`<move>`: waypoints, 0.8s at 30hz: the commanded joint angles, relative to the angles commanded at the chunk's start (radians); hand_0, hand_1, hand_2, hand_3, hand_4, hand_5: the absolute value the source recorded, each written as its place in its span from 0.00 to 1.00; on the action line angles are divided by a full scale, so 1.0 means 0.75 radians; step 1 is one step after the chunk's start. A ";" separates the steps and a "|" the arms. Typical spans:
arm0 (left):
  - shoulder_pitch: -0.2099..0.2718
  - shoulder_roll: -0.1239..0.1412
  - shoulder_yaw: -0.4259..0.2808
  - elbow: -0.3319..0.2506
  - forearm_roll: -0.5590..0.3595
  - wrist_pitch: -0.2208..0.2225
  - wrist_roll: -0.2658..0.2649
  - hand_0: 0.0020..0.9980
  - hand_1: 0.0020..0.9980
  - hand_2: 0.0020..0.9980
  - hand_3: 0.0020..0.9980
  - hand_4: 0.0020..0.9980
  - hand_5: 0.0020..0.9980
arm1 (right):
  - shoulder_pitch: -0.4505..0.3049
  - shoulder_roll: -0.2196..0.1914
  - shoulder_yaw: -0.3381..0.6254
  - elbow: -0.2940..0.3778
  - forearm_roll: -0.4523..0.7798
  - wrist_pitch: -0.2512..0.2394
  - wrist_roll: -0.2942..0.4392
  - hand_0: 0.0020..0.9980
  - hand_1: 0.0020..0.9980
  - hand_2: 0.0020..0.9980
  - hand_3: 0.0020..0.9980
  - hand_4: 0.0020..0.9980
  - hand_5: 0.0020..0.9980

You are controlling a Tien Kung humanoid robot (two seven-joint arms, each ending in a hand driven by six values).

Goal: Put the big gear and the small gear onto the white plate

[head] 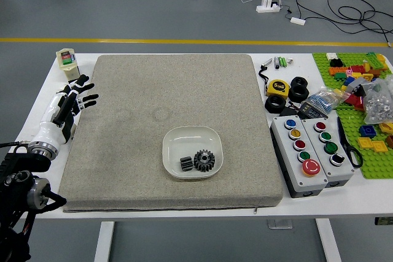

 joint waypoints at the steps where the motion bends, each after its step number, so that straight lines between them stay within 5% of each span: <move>1: 0.001 0.000 0.000 0.001 0.000 0.000 0.000 0.72 0.73 0.84 0.86 0.90 0.85 | -0.001 0.000 0.000 0.000 0.000 0.000 0.000 0.61 0.62 0.72 0.59 0.80 0.71; 24: 0.001 -0.002 -0.002 0.016 0.022 0.008 0.012 0.72 0.73 0.84 0.85 0.90 0.86 | 0.002 -0.001 0.001 0.000 0.004 0.001 0.002 0.61 0.62 0.72 0.59 0.80 0.71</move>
